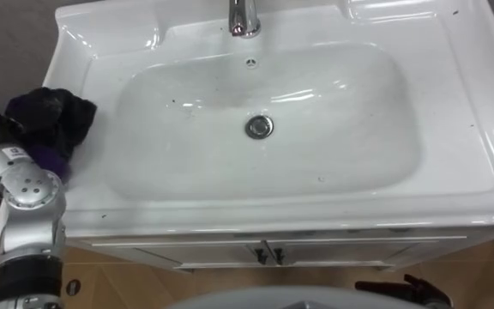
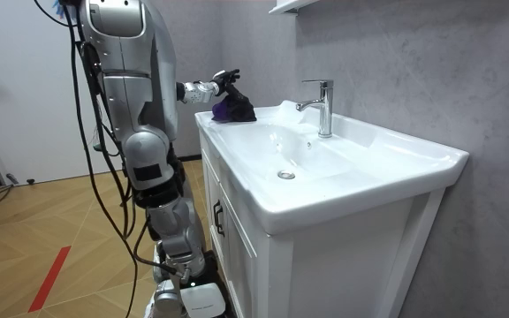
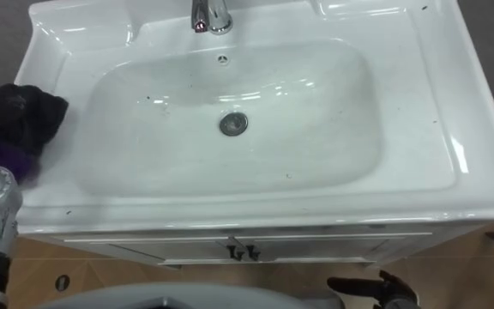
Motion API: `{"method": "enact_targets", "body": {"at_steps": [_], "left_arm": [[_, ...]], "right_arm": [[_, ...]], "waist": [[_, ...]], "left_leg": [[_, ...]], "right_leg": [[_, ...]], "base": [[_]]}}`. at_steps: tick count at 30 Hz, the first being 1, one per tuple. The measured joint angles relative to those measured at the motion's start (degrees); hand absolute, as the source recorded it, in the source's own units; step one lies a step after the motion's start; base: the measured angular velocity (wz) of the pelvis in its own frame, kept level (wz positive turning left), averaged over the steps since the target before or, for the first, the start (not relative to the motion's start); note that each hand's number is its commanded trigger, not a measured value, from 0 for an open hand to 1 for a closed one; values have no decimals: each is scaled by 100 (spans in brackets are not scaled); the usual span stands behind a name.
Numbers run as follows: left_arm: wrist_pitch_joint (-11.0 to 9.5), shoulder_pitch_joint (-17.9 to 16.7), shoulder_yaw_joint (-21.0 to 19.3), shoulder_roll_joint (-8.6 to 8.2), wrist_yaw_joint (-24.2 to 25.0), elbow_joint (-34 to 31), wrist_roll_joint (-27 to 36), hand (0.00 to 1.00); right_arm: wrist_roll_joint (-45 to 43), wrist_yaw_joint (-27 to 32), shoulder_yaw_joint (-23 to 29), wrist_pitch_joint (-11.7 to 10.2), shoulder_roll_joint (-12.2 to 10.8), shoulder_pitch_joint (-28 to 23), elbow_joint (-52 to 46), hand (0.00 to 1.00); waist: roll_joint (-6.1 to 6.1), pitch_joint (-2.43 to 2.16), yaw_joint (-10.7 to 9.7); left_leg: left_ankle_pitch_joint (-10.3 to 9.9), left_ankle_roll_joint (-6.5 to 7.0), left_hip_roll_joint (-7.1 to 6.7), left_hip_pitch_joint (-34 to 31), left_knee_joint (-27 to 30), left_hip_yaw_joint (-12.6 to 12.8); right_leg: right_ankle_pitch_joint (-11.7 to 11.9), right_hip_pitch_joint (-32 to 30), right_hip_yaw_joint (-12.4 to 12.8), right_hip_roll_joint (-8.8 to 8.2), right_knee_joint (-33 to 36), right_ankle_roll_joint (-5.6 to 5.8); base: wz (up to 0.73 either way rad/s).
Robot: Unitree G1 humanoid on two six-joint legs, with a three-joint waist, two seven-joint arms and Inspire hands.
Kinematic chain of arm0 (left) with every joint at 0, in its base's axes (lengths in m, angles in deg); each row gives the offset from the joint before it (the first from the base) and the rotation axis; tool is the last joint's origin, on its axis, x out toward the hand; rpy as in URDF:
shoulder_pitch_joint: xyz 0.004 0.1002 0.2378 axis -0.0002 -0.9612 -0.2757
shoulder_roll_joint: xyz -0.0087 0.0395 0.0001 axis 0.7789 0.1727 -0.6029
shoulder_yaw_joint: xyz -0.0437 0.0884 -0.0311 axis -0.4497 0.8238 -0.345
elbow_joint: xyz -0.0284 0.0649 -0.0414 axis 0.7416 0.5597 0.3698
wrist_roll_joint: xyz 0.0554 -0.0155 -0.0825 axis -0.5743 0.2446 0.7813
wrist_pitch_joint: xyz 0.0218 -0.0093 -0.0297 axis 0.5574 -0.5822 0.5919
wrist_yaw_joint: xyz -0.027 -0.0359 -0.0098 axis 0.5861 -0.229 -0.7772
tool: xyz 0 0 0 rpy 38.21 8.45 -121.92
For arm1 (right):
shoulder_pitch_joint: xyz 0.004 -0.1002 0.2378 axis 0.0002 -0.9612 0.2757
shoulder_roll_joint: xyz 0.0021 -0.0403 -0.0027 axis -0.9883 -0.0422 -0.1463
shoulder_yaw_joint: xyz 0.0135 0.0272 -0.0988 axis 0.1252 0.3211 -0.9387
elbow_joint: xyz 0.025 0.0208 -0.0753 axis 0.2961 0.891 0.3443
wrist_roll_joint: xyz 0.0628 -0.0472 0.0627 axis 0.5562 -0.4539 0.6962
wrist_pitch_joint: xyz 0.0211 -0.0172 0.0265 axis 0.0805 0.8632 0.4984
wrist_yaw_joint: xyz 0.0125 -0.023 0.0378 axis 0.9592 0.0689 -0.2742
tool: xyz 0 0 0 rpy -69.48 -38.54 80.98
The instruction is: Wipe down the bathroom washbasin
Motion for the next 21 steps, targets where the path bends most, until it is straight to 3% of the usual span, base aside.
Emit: {"method": "enact_targets", "body": {"at_steps": [13,21], "left_arm": [[-92,0,-15,0,210,1,244,0],[-144,10,-333,0,158,-34,242,0]], "right_arm": [[-69,-56,-11,-67,0,-51,-7,0],[-56,-47,-2,-67,-12,-151,6,0]], "waist": [[13,1,46],[20,10,43]], "left_leg": [[-1,0,2,40,3,0],[-1,0,1,81,4,-7]], "right_leg": [[1,42,6,1,17,1],[0,97,-5,1,5,1]], "base": [[1],[0]]}}
